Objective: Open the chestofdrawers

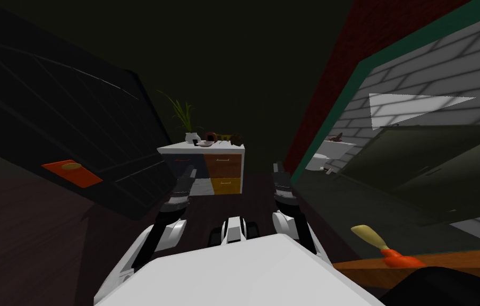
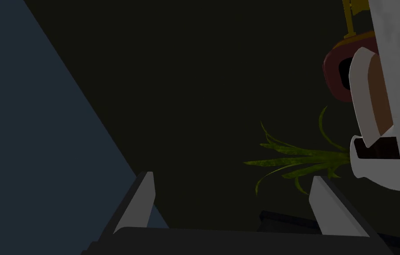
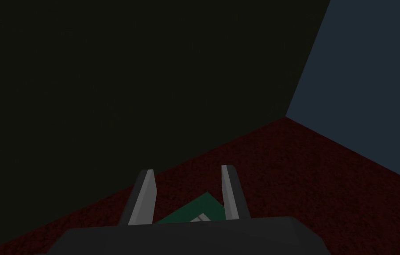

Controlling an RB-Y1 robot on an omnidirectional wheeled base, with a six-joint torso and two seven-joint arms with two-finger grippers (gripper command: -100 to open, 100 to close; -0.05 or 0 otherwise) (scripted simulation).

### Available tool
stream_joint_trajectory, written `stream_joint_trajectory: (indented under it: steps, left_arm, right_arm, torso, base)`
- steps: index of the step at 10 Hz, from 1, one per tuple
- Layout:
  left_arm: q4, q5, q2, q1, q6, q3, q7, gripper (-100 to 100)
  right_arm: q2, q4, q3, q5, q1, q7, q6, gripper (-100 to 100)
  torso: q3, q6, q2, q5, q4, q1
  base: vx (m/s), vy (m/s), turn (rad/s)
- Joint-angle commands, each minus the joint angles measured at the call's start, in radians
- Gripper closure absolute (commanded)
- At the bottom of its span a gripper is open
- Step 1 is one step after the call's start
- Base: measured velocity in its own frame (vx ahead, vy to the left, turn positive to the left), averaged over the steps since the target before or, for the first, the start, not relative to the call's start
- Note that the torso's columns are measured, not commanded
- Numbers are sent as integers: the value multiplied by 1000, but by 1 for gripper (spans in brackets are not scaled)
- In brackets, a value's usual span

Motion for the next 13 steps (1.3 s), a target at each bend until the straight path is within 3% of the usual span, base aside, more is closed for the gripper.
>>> stream_joint_trajectory:
  steps: [1,6,13]
  left_arm:
    - [55,-1,-5,-22,8,2,-1,-100]
    - [168,-6,-31,-62,30,0,-6,-100]
    - [302,-12,-28,-110,55,-3,-13,-100]
  right_arm:
    - [0,0,0,0,0,0,0,0]
    - [0,0,0,0,0,0,0,0]
    - [0,0,0,0,0,0,0,0]
  torso:
    - [0,0,0,0,0,0]
    - [-1,0,-2,0,0,1]
    - [0,0,0,0,0,1]
  base:
    - [86,-15,-21]
    - [108,10,-27]
    - [93,5,-24]
